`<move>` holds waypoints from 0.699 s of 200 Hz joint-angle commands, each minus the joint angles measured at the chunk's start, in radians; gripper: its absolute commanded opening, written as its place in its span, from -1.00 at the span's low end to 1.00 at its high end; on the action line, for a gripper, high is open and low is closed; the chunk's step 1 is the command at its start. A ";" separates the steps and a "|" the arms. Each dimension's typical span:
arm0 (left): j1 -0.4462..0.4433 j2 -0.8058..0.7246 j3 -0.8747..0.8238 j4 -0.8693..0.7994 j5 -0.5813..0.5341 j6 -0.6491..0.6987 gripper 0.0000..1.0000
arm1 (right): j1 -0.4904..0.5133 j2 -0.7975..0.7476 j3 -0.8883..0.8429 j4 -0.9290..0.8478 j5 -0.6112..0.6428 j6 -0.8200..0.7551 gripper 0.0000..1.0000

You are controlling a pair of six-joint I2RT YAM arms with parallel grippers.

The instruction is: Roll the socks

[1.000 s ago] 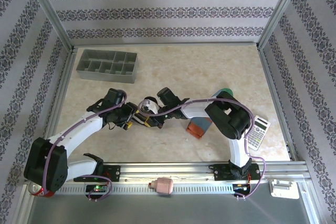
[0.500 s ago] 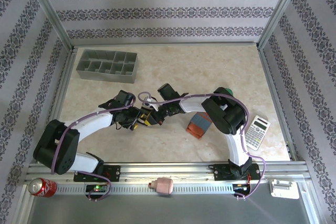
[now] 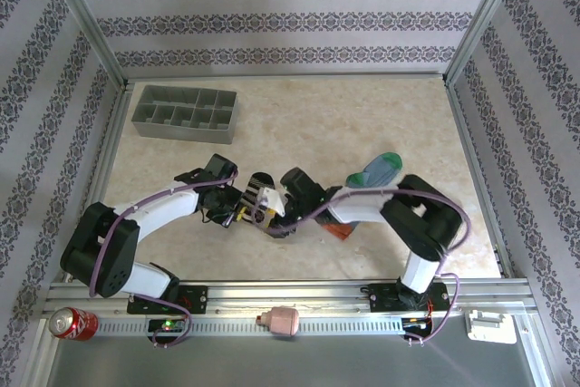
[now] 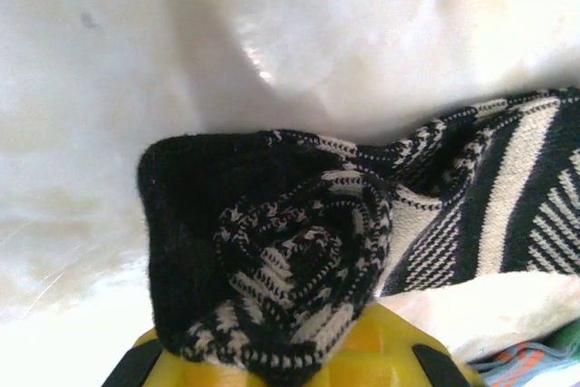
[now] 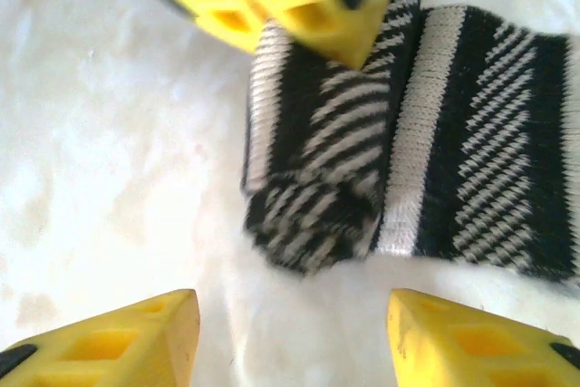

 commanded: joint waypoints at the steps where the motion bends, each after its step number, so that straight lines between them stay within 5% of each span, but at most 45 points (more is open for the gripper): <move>1: -0.012 0.051 0.006 -0.257 -0.052 -0.068 -1.00 | 0.102 -0.064 -0.024 0.109 0.442 -0.208 0.15; 21: -0.012 0.081 0.036 -0.270 -0.045 -0.067 -1.00 | 0.200 -0.049 -0.043 0.153 0.620 -0.299 0.18; 87: -0.011 0.130 0.074 -0.271 -0.029 -0.064 -1.00 | 0.310 0.183 0.129 0.144 0.802 -0.427 0.11; 104: -0.013 0.125 0.073 -0.267 -0.027 -0.062 -1.00 | 0.302 0.227 0.165 0.138 0.810 -0.429 -0.08; 126: -0.010 0.109 0.061 -0.256 -0.018 -0.061 -1.00 | 0.289 0.254 0.180 0.096 0.789 -0.410 -0.70; 140: -0.009 0.079 0.056 -0.248 -0.024 -0.058 -0.99 | 0.280 0.253 0.167 0.068 0.754 -0.382 -0.90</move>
